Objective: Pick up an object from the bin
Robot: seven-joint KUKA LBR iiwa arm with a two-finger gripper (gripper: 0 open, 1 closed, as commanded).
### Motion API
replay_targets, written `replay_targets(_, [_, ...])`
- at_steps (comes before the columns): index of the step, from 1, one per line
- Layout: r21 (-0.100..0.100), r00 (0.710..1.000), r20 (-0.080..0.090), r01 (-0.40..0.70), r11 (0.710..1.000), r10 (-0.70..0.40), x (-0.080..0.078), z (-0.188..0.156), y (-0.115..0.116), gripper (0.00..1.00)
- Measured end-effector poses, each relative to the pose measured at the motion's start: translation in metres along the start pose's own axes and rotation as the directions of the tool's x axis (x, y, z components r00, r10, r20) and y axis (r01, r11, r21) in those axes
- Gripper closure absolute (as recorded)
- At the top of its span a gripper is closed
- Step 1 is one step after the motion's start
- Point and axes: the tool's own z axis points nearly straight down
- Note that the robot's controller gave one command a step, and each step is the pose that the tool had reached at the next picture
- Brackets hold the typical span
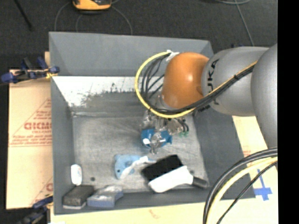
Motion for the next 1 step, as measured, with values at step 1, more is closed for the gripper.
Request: replay_targets(1, [0.001,1.000,0.003,-0.001,1.000,0.001,-0.0010,-0.0115,-0.0004,1.00])
